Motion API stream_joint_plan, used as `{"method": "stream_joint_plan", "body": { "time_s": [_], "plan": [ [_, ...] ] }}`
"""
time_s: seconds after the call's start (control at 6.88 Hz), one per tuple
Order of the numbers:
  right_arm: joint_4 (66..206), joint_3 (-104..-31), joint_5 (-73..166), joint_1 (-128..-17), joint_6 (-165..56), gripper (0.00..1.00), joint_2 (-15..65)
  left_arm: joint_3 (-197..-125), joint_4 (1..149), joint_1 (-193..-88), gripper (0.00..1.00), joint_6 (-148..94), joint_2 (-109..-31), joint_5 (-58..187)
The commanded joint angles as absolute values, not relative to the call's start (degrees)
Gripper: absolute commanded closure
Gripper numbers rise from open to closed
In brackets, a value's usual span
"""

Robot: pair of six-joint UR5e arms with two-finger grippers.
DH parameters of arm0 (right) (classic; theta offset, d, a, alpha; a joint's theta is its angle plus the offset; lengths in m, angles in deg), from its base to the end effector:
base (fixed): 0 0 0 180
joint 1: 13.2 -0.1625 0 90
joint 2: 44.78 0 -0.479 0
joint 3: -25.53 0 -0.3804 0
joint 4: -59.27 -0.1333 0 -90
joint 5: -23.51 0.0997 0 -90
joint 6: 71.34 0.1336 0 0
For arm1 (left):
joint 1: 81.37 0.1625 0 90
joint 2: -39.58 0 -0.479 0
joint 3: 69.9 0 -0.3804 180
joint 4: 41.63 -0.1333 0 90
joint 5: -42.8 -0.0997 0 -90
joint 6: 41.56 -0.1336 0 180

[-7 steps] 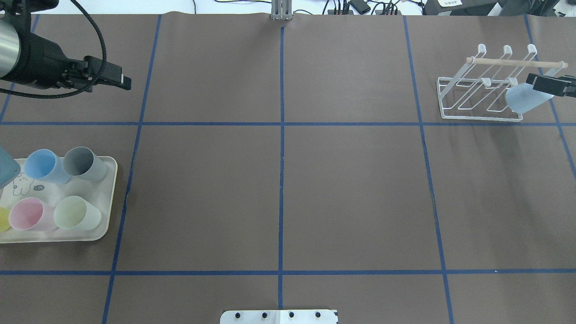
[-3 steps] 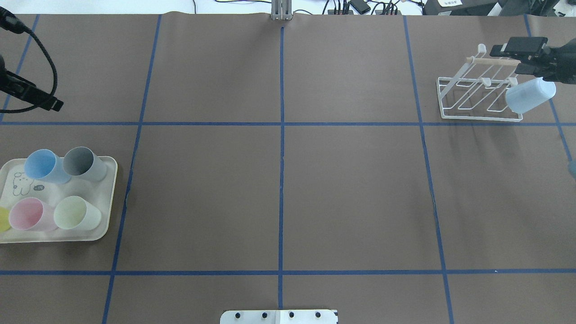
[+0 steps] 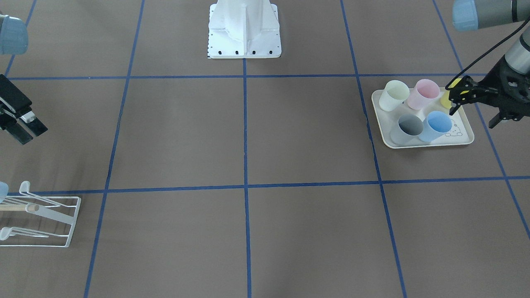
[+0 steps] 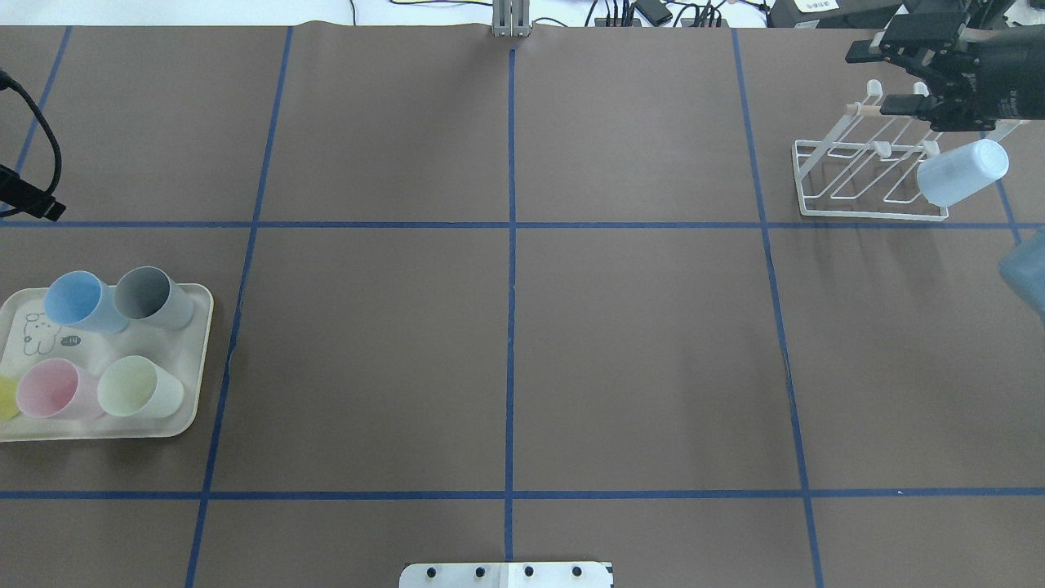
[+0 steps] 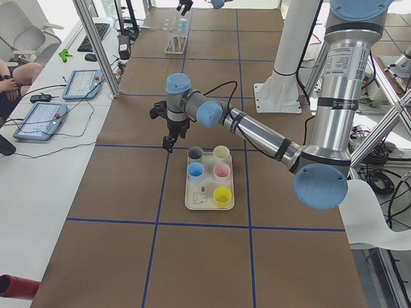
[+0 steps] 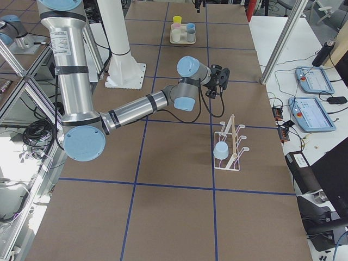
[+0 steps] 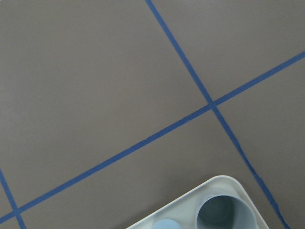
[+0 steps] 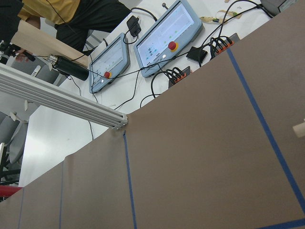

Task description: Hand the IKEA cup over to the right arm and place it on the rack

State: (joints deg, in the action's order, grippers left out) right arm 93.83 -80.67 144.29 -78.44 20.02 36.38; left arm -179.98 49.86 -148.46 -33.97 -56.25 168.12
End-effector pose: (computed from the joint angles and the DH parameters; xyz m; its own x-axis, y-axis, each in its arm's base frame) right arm -0.1705 -0.5248 0.3955 0.0557 0.1696 0.9839 -0.5703 0.8143 -0.1080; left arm 0.1545 -0.5096 0.5237 0.6880 0.4498 -0.5696 -0.2570 0.8849 0.3884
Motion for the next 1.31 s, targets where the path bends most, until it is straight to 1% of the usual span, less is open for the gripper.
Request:
{"method": "stream_joint_plan", "body": {
  "time_s": [0.0, 0.29, 0.73, 1.16],
  "plan": [
    [93.5, -80.7, 144.6, -78.2, 21.6, 0.0, 35.5, -175.3, 50.0, -148.2, 0.0, -33.9, -55.5, 168.2],
    [93.5, -80.7, 144.6, -78.1, 21.6, 0.0, 35.7, -171.7, 50.3, -147.6, 0.0, -33.8, -56.0, 168.0],
    [93.4, -80.6, 144.5, -78.1, 21.5, 0.0, 36.1, -167.1, 53.6, -143.0, 0.0, -33.8, -55.9, 168.0],
    [93.4, -80.7, 144.5, -78.1, 21.3, 0.0, 36.3, -167.5, 54.0, -142.9, 0.0, -34.0, -55.4, 168.0]
  ]
}}
